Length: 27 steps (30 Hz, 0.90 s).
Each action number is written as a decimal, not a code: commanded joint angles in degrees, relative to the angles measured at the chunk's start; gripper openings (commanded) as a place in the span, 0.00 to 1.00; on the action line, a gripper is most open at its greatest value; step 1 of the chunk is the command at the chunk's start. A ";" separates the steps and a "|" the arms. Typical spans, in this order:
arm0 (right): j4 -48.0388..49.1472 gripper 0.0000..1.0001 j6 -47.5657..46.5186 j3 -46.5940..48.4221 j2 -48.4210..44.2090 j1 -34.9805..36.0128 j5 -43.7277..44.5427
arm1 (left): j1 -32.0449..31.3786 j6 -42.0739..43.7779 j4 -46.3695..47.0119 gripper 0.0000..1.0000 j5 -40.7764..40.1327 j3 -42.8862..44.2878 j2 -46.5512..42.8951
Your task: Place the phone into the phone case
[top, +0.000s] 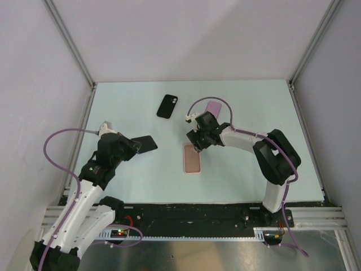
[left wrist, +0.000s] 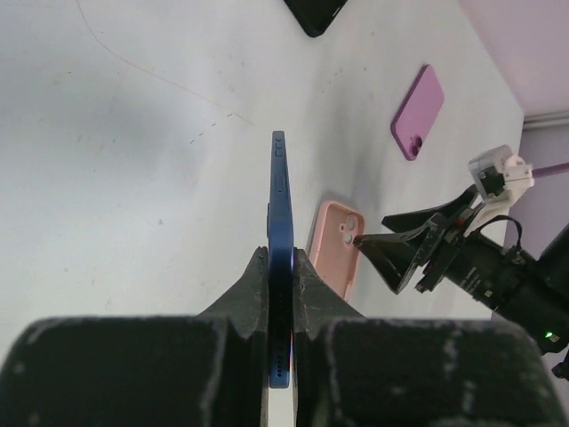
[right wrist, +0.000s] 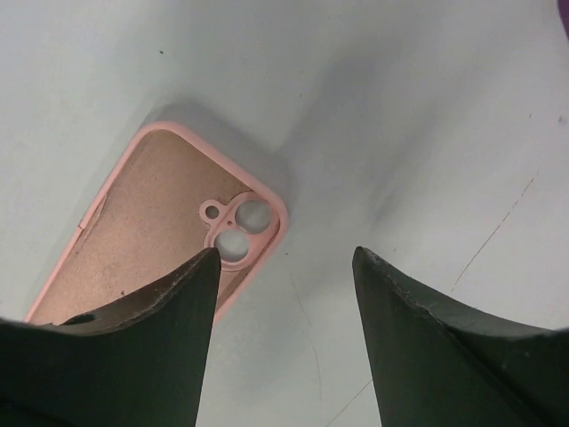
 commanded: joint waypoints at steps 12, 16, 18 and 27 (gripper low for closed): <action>-2.37 0.63 -9.46 9.44 7.68 1.75 -6.12 | 3.75 5.26 1.00 0.00 7.27 6.66 1.74; -3.36 0.50 -8.78 10.20 8.19 1.92 -6.04 | 3.93 5.24 0.99 0.00 7.96 6.90 1.88; -4.15 0.40 -7.61 10.25 8.02 2.06 -4.94 | 3.94 5.03 1.00 0.00 8.03 6.94 1.81; -12.14 0.03 8.19 9.56 3.88 2.99 12.29 | 3.86 2.88 1.69 0.00 9.36 6.46 2.12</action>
